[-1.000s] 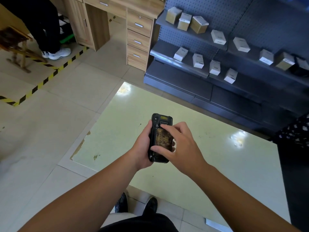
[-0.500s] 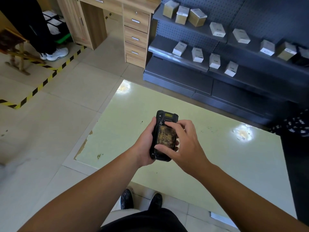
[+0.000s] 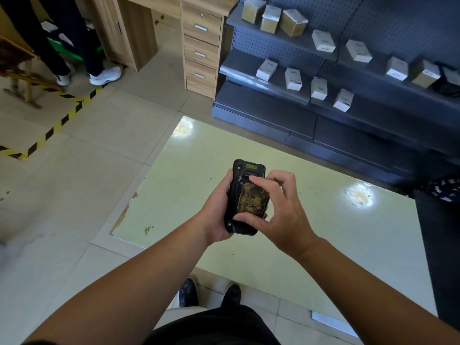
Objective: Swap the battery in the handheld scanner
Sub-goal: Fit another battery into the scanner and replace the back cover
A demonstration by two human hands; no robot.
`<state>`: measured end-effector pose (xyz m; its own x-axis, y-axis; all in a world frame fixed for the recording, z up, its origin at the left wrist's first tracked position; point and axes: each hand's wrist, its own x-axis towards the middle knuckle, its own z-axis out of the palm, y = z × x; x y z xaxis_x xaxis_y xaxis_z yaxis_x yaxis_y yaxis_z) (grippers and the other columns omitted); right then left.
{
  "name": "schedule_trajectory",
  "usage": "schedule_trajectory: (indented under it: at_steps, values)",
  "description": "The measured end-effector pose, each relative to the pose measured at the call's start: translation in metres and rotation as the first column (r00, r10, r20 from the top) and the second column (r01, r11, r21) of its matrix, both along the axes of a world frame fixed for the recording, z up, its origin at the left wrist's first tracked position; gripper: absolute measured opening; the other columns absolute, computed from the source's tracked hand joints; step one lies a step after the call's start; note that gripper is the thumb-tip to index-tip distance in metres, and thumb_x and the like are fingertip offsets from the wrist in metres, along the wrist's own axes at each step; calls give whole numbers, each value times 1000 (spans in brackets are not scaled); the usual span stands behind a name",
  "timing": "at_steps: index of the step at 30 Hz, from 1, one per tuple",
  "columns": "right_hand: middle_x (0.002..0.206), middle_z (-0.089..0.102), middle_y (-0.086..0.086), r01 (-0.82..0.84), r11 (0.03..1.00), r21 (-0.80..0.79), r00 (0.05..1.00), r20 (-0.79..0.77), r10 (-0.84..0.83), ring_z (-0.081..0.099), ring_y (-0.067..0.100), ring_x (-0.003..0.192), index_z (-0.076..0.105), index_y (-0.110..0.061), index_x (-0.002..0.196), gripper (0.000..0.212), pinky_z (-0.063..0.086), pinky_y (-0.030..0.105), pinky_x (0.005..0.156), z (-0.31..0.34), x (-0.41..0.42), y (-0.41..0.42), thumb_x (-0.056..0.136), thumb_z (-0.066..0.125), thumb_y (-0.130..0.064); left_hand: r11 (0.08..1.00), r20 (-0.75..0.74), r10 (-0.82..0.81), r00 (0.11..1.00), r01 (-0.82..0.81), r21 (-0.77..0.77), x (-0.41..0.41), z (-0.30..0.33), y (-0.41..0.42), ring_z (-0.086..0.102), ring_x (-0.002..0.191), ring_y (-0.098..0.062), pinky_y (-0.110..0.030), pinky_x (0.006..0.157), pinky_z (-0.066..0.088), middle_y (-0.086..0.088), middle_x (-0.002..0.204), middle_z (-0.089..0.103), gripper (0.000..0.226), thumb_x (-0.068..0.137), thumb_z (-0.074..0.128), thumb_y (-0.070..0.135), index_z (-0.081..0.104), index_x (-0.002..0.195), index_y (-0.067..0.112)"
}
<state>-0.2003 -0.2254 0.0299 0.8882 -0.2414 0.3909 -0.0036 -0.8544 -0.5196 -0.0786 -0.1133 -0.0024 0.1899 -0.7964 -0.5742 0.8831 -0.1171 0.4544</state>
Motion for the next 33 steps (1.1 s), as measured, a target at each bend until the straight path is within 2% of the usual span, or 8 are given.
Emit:
schedule_trajectory:
  at_steps: [3,7,11,15,20,25,28,33]
  values:
    - [128,38,-1,-12,1000,27,1000,-1,12,53,29,114,47,-20,134,76,56,50,94,-3,-1,0,76,80,-57,1000,7,-14,1000,14,13,-1,2,1,71,96,-32,-38,76,61,-12,111,74,75,93,39,78,73,124,19]
    - [127,40,0,-2,998,63,1000,-19,3,53,30,112,46,-21,131,76,55,51,94,-6,0,-2,76,78,-62,998,44,-6,999,3,56,1,5,1,67,102,-31,-38,84,57,-12,118,70,73,94,40,76,72,127,18]
    - [123,39,-4,-4,993,115,1000,-7,4,52,27,112,46,-21,127,64,54,51,94,-9,4,-1,82,75,-56,996,21,-21,1000,19,86,-1,2,3,75,91,-25,-32,71,62,-7,103,79,70,94,40,76,80,111,22]
    - [122,42,2,-19,1000,8,991,131,18,54,28,109,48,-15,126,55,54,43,95,-16,2,1,88,75,-44,994,21,1,1000,-3,110,-3,-2,1,76,86,-23,-33,67,61,-4,98,81,70,93,36,79,81,106,28]
    - [119,45,6,-48,989,-139,976,204,76,53,27,106,49,-12,126,53,52,34,95,-17,6,2,95,67,-50,994,16,36,999,-37,105,-1,-3,2,76,82,-24,-34,66,62,-4,94,81,70,92,36,79,81,103,28]
    - [124,46,8,2,992,-123,988,156,18,56,33,109,49,-10,127,58,52,40,98,-15,9,1,93,66,-55,999,29,5,1000,-6,45,-2,3,3,78,81,-24,-32,61,61,-4,92,81,66,92,42,77,81,103,24]
    - [118,57,17,66,979,-191,993,108,-46,53,30,110,60,-3,122,60,48,43,99,-15,8,-1,94,63,-56,1000,44,-1,999,1,20,-3,6,2,78,86,-23,-32,64,62,-4,96,82,65,93,43,76,81,106,25]
    - [113,61,14,104,957,-272,994,42,-96,52,28,106,65,-4,119,62,42,43,97,-14,5,-4,100,50,-61,999,73,-33,997,31,23,-8,11,0,77,94,-25,-36,68,63,-6,104,81,69,91,43,79,78,117,25]
